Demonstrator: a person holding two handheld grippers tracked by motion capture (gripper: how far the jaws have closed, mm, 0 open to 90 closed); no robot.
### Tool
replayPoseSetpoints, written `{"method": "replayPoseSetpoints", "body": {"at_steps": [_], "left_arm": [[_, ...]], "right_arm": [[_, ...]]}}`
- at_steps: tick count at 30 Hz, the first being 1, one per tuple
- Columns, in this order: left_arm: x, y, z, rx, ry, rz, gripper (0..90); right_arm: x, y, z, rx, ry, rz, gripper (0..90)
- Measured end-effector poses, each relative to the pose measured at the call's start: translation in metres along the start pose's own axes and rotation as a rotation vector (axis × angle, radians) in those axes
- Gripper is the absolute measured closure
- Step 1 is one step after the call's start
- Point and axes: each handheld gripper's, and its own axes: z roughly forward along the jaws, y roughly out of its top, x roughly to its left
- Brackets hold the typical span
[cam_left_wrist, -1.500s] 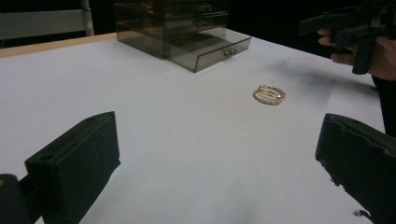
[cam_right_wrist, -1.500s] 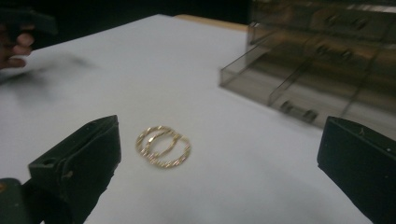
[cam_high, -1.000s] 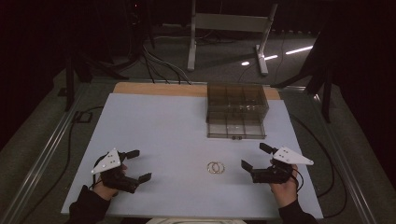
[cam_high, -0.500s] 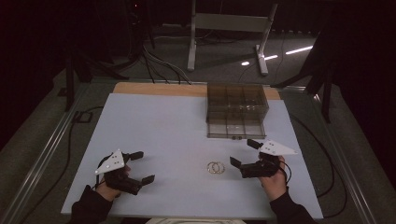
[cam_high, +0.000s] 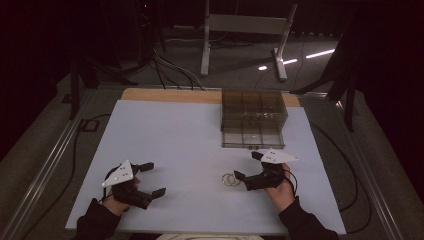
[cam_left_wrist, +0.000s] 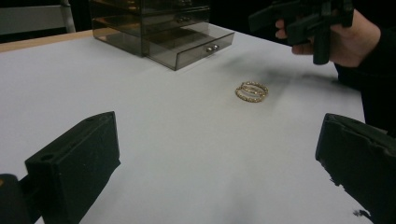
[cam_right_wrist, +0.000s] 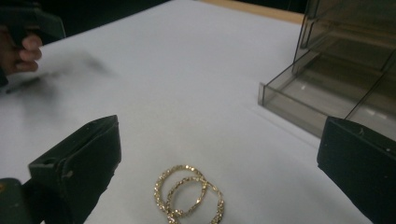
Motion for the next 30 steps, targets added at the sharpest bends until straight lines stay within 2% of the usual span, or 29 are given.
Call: {"method": "replayPoseSetpoints", "body": {"at_steps": [5, 9, 11, 12, 17, 20, 21, 22, 23, 25, 28, 29, 30], "left_arm": [[0.000, 0.000, 0.000, 0.000, -0.002, 0.001, 0.7], [0.000, 0.000, 0.000, 0.002, -0.003, 0.007, 0.7], [0.000, 0.000, 0.000, 0.000, -0.002, 0.000, 0.7], [0.000, 0.000, 0.000, 0.001, -0.001, 0.001, 0.7], [0.001, -0.001, 0.000, -0.002, -0.003, -0.001, 0.7], [0.001, -0.001, 0.000, 0.001, -0.003, 0.001, 0.7], [0.001, -0.001, 0.000, 0.001, -0.003, 0.001, 0.7], [0.002, -0.001, 0.000, -0.002, -0.003, -0.003, 0.7], [0.002, -0.001, 0.000, -0.001, -0.002, -0.001, 0.7], [0.001, -0.001, 0.000, 0.003, -0.003, 0.003, 0.7], [0.001, -0.001, 0.000, 0.000, -0.002, -0.001, 0.7], [0.001, -0.001, 0.000, 0.000, -0.002, -0.001, 0.7], [0.001, -0.001, 0.000, 0.005, 0.000, 0.004, 0.7]], "right_arm": [[0.002, -0.005, 0.008, 0.040, 0.005, -0.017, 0.0], [0.002, -0.008, 0.012, 0.057, -0.002, -0.011, 0.0], [0.001, -0.010, 0.014, 0.073, -0.012, 0.006, 1.0], [0.000, -0.010, 0.014, 0.080, -0.016, 0.013, 4.9], [0.000, -0.012, 0.015, 0.113, -0.049, 0.032, 6.8], [0.001, -0.013, 0.019, 0.145, -0.098, 0.062, 16.5], [0.001, -0.013, 0.019, 0.145, -0.098, 0.062, 16.5], [0.001, -0.013, 0.020, 0.158, -0.108, 0.069, 20.4], [0.002, -0.014, 0.020, 0.180, -0.131, 0.075, 30.9], [0.002, -0.014, 0.020, 0.195, -0.121, 0.079, 41.0], [0.002, -0.015, 0.020, 0.217, -0.118, 0.093, 49.5], [0.002, -0.015, 0.020, 0.217, -0.118, 0.093, 49.5], [0.003, -0.017, 0.022, 0.239, -0.118, 0.092, 53.1]]}}
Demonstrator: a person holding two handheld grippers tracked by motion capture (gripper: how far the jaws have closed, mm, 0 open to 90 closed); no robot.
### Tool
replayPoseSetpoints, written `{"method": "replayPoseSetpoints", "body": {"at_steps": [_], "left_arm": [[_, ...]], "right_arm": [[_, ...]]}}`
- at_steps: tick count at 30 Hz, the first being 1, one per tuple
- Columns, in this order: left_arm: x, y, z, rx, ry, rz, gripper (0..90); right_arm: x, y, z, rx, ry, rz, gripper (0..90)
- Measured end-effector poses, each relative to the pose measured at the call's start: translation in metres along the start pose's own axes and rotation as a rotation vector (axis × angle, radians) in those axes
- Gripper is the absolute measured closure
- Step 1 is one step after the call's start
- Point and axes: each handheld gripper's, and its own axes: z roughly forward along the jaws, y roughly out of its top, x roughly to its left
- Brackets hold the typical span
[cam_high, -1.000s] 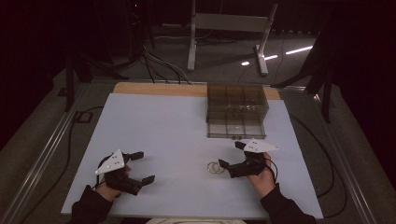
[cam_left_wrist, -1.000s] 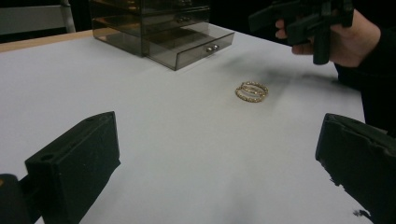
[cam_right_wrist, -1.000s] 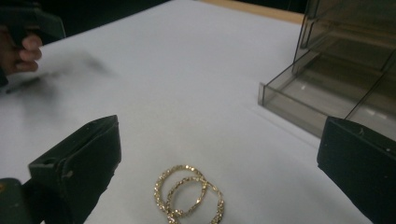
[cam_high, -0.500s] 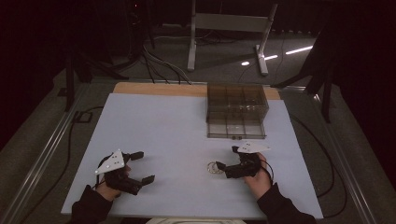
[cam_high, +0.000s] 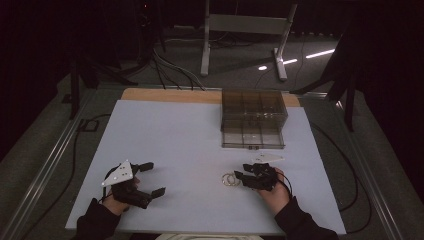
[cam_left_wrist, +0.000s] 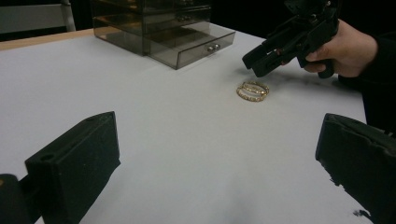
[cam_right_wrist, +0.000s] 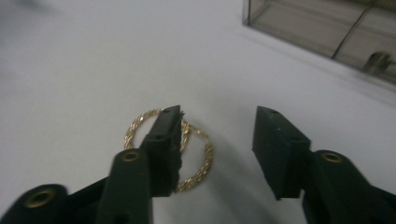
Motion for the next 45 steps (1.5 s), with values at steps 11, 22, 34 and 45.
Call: {"method": "replayPoseSetpoints", "body": {"at_steps": [11, 22, 34, 45], "left_arm": [[0.001, 0.000, -0.001, -0.009, -0.006, 0.000, 0.7], [0.001, -0.001, 0.000, -0.010, -0.005, -0.006, 0.7], [0.002, 0.000, -0.001, -0.007, -0.001, -0.004, 0.7], [0.002, 0.000, -0.001, -0.006, 0.001, -0.005, 0.7]], "right_arm": [[0.006, -0.003, 0.007, 0.079, -0.024, -0.053, 70.4], [0.012, -0.003, 0.008, 0.088, -0.065, -0.110, 86.0], [0.015, 0.004, -0.002, 0.053, -0.058, -0.128, 87.1], [0.013, 0.015, -0.015, 0.005, -0.035, -0.105, 87.1]]}}
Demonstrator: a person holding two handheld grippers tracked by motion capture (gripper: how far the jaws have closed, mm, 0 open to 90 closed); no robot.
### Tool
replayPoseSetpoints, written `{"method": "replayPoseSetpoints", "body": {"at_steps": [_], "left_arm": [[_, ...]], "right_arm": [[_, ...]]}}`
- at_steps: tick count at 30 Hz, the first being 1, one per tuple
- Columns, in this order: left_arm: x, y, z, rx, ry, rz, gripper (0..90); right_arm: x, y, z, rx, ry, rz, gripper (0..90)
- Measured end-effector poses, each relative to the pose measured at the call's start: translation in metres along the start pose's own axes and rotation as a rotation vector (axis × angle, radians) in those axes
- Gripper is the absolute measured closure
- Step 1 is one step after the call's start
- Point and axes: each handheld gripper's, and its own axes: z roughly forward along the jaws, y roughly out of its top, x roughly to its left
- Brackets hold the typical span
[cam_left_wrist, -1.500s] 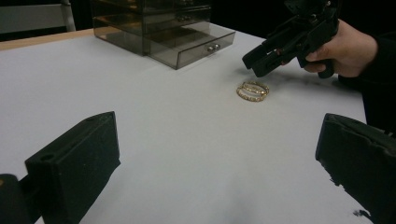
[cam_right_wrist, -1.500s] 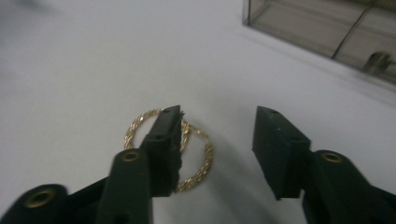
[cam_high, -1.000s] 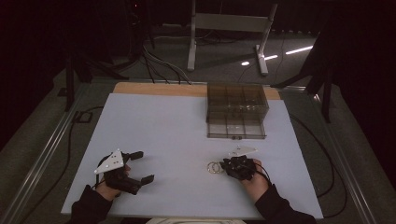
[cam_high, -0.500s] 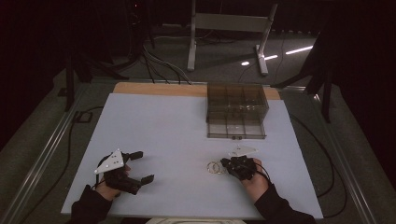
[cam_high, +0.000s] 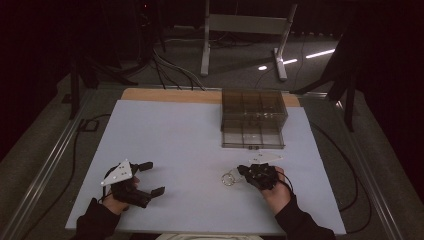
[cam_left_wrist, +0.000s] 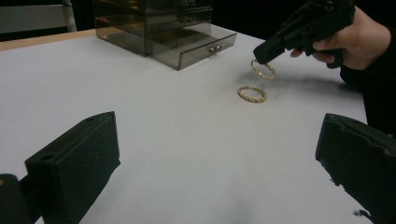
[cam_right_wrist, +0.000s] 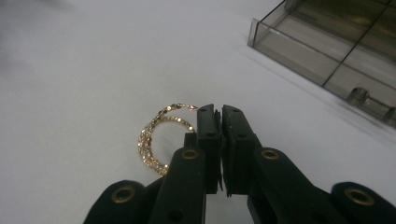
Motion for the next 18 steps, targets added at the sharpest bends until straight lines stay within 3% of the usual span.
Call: {"method": "replayPoseSetpoints", "body": {"at_steps": [10, 18], "left_arm": [[0.001, 0.000, 0.000, -0.005, -0.003, -0.006, 0.7], [0.001, 0.000, 0.000, -0.001, -0.003, -0.001, 0.7]], "right_arm": [[-0.010, 0.014, -0.007, -0.037, -0.019, 0.013, 87.1], [-0.019, 0.025, -0.003, -0.044, -0.020, 0.034, 87.0]]}}
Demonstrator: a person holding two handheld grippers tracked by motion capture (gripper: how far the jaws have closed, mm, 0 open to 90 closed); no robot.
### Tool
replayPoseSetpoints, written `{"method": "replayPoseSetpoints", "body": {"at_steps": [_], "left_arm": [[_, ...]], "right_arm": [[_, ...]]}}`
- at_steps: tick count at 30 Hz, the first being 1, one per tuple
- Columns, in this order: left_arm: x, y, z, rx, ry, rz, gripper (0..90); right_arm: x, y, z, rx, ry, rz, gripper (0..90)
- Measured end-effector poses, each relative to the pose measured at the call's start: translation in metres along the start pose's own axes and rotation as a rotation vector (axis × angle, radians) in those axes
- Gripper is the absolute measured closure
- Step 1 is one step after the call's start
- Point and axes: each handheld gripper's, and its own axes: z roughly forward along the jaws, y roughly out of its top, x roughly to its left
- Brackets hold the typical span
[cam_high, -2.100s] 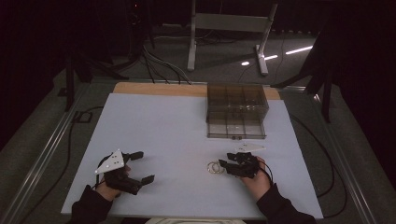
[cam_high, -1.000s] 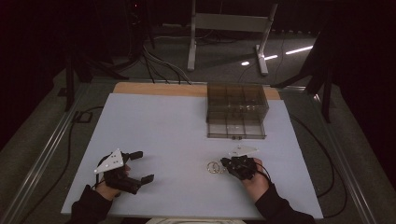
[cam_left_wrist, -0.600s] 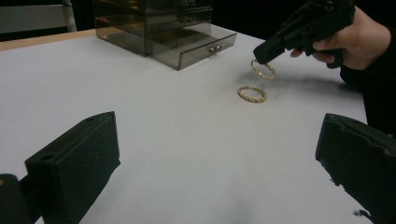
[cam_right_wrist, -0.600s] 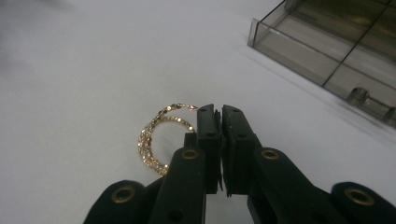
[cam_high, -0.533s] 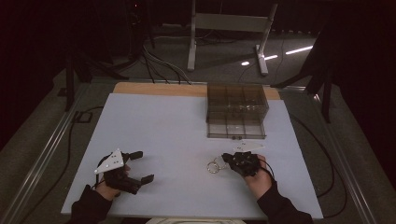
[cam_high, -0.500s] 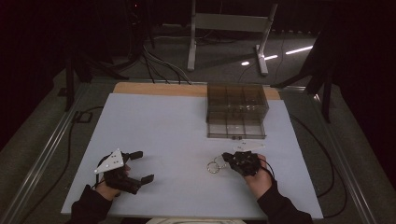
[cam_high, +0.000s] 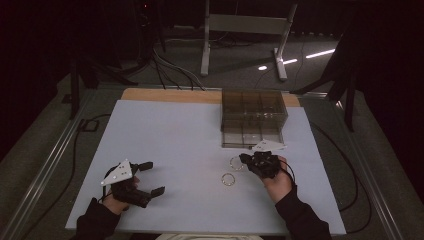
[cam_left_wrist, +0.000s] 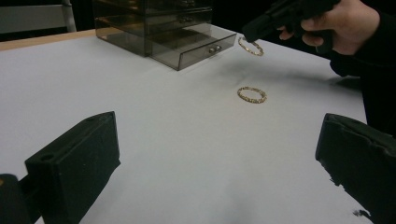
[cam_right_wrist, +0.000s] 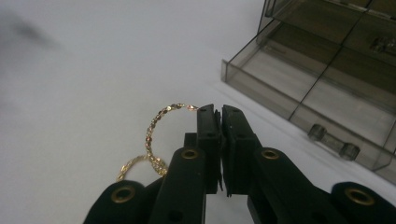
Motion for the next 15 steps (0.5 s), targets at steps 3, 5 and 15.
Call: {"method": "replayPoseSetpoints", "body": {"at_steps": [3, 5, 15], "left_arm": [[0.000, 0.000, 0.000, -0.002, -0.001, -0.004, 0.7], [0.000, 0.000, 0.000, 0.001, 0.000, 0.001, 0.7], [0.000, 0.000, 0.000, 0.001, -0.001, 0.002, 0.7]], "right_arm": [[-0.006, 0.007, 0.003, -0.006, -0.010, 0.009, 87.1], [-0.010, 0.010, 0.004, -0.011, -0.015, 0.018, 87.1], [-0.027, 0.026, 0.014, -0.027, -0.032, 0.060, 87.0]]}}
